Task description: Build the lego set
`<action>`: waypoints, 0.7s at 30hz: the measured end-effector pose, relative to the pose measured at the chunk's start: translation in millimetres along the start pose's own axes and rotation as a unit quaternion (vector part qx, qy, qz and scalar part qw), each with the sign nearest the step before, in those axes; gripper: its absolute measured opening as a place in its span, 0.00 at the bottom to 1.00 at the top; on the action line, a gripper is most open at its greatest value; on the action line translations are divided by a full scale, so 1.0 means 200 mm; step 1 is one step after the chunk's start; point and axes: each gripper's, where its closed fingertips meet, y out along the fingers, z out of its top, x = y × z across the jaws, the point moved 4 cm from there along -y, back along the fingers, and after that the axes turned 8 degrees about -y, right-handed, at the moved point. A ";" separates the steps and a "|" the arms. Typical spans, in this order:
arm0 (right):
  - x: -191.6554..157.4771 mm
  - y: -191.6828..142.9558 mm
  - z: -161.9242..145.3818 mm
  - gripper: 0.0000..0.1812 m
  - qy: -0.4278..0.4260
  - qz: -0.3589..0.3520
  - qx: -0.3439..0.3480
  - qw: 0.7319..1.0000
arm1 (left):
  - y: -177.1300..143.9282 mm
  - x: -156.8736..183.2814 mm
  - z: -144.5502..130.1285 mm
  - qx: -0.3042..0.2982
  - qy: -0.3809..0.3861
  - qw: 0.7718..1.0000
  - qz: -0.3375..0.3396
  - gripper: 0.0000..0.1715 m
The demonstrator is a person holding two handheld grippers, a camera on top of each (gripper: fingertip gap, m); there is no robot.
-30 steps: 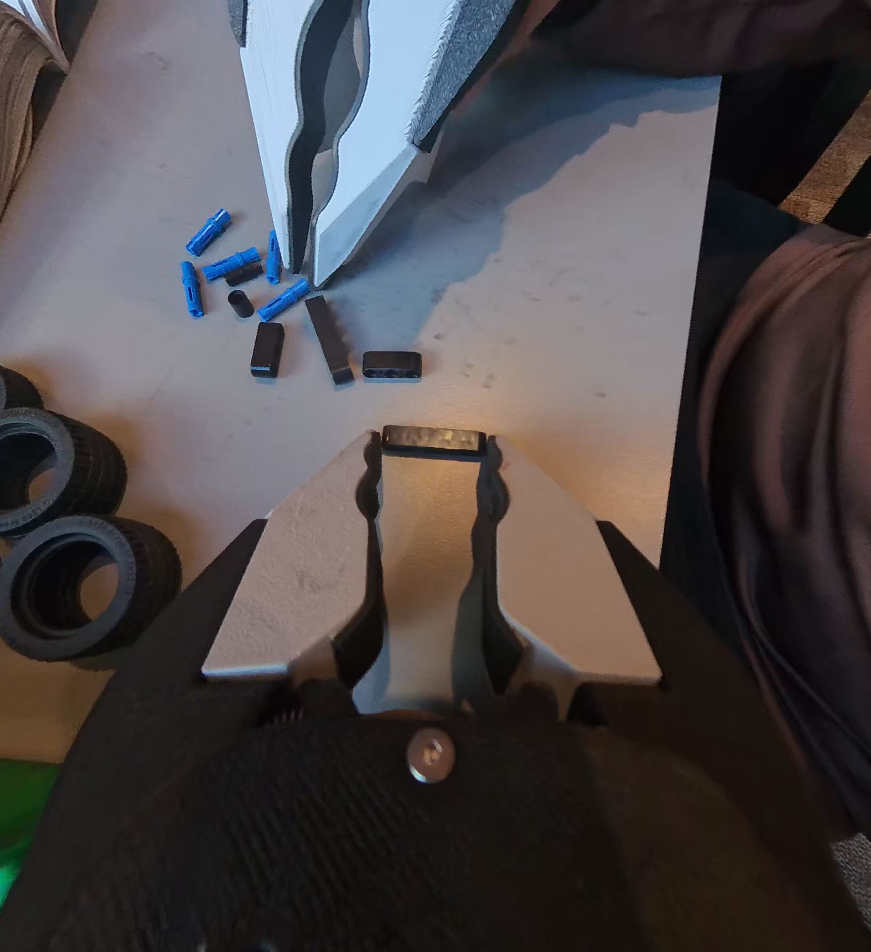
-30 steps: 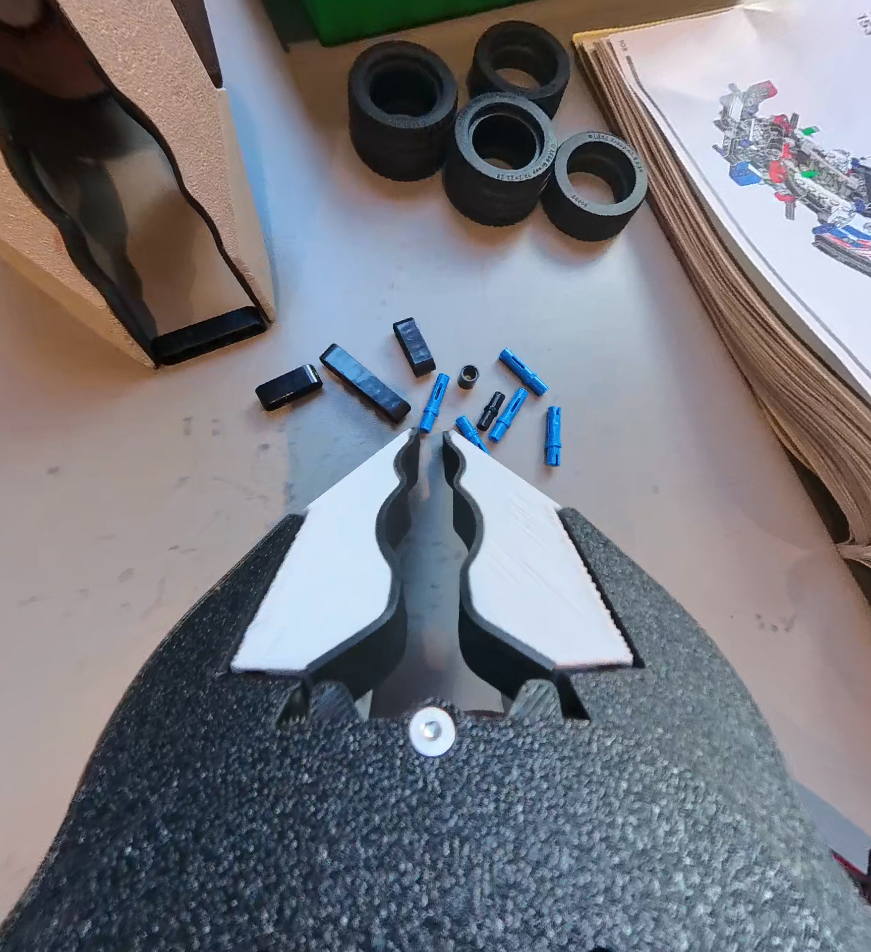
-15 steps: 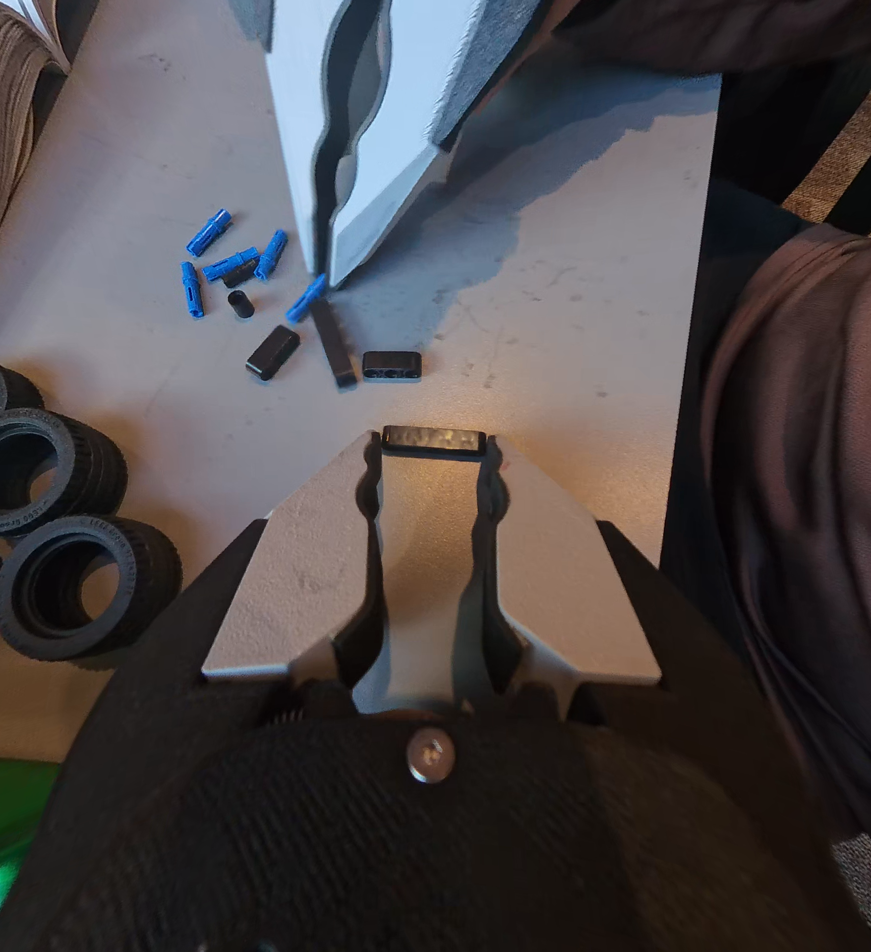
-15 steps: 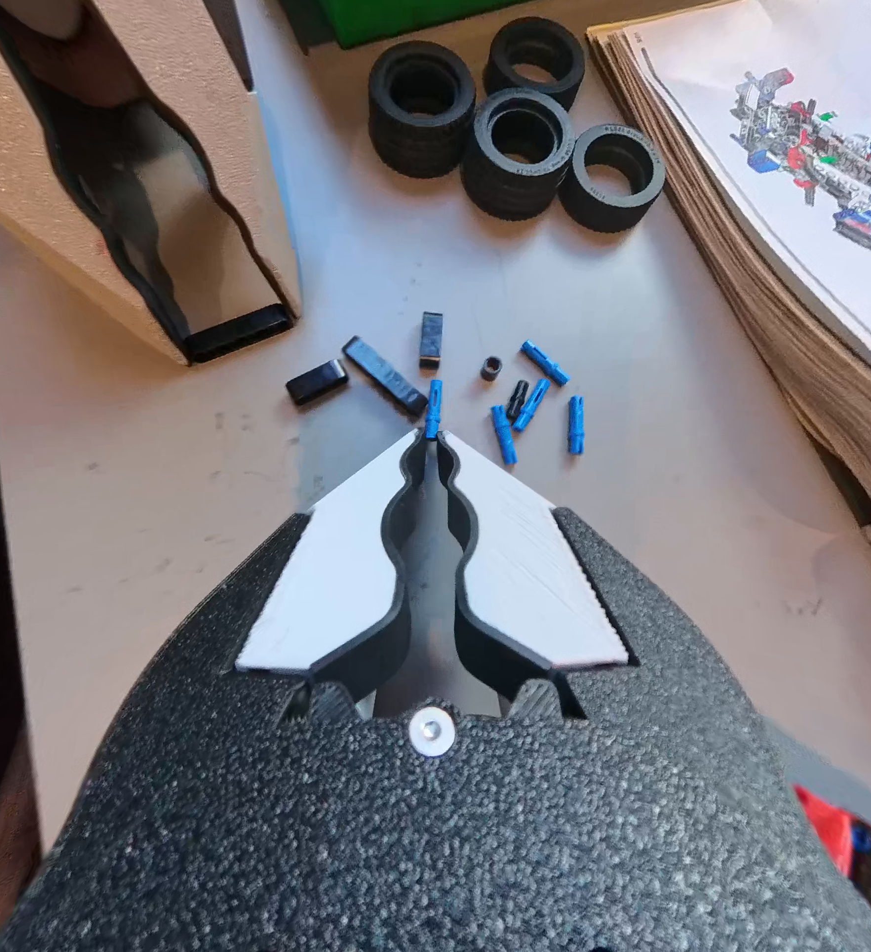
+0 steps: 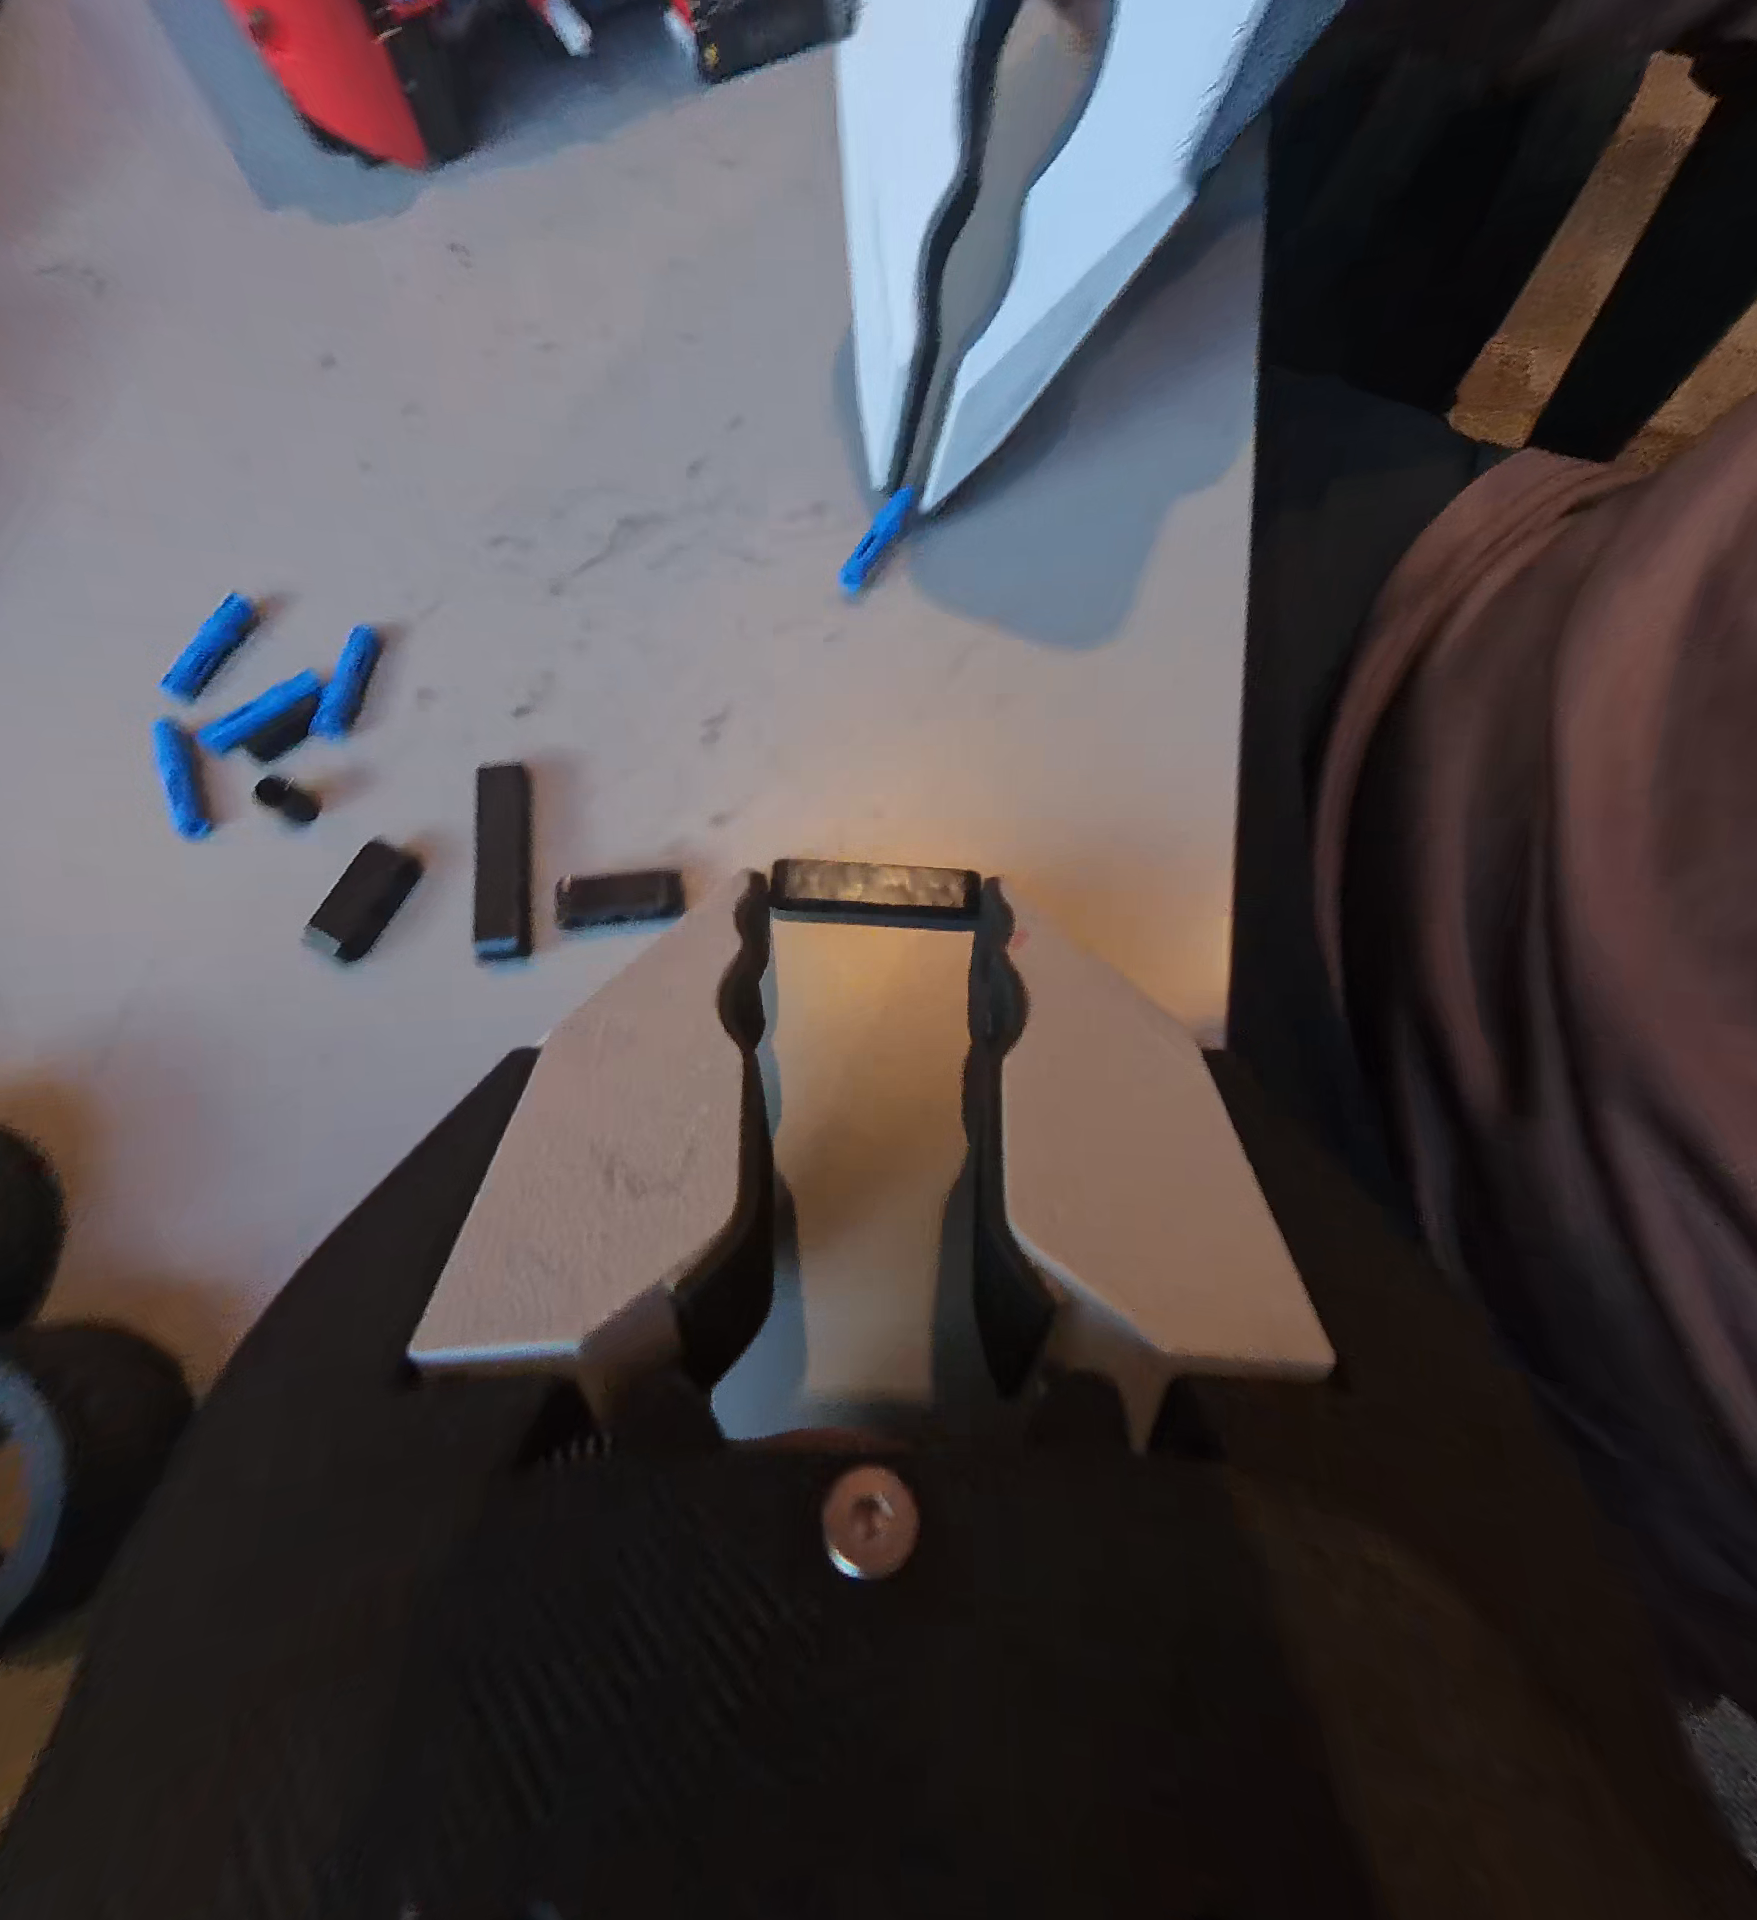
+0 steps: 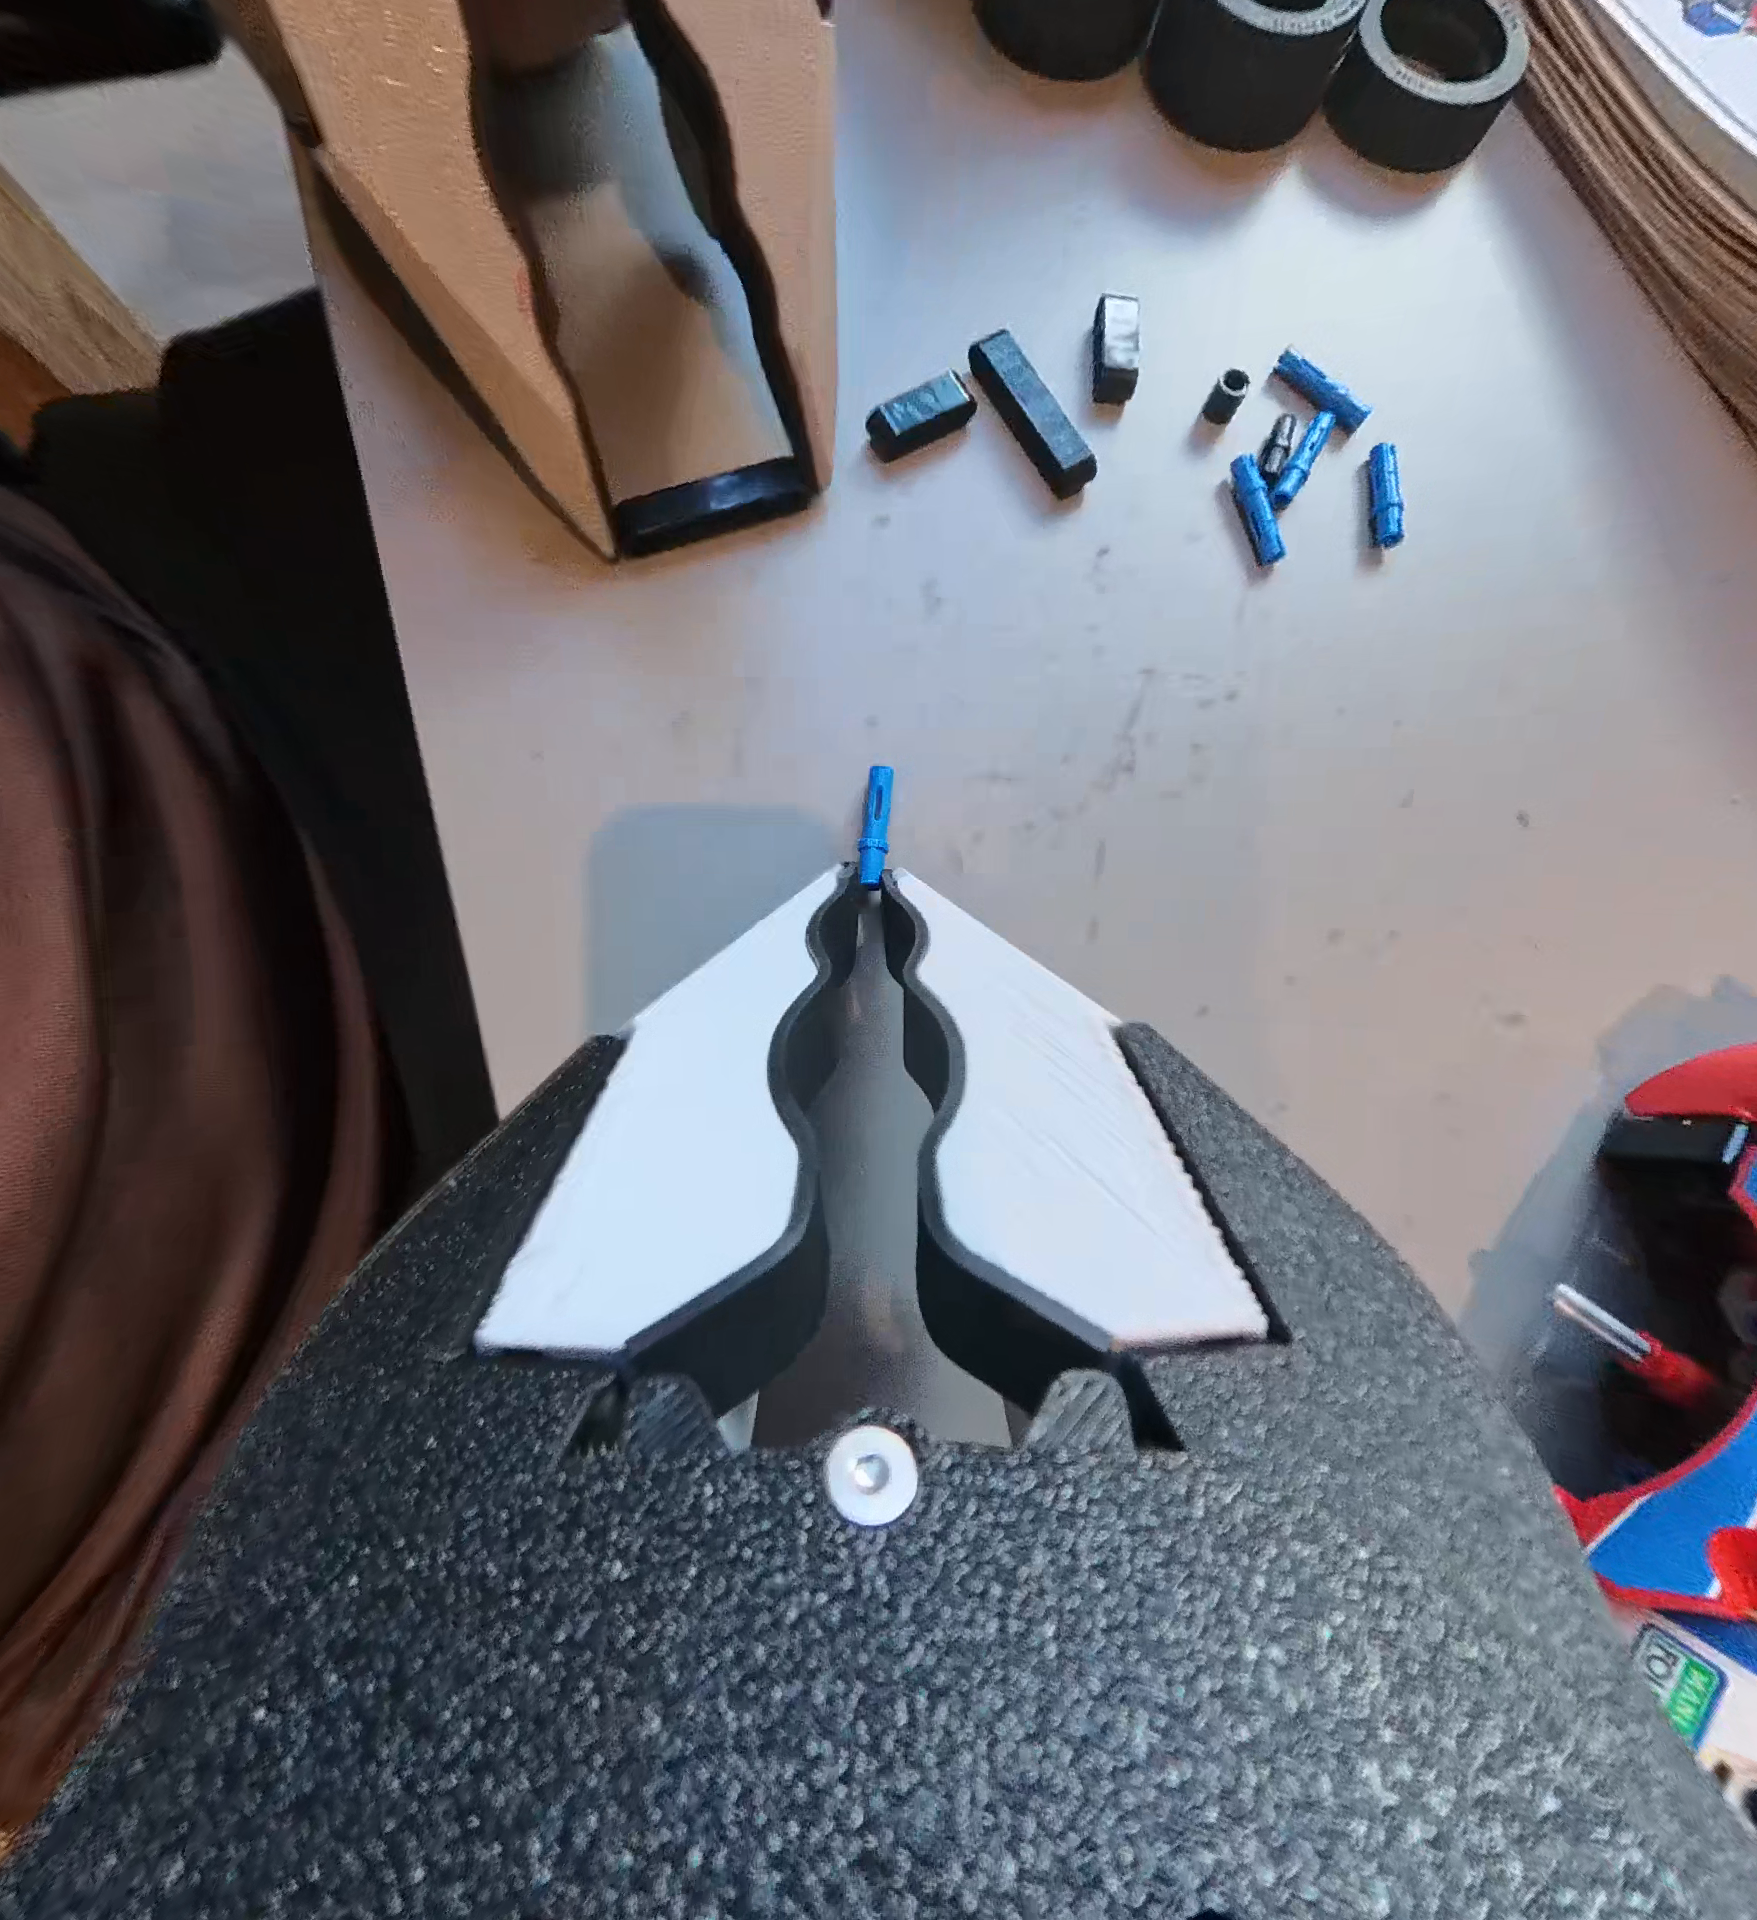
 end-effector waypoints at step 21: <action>0.04 -0.02 -0.01 0.09 0.024 0.012 0.045 0.999 | 0.08 0.04 0.08 -0.005 0.014 0.999 -0.048 0.26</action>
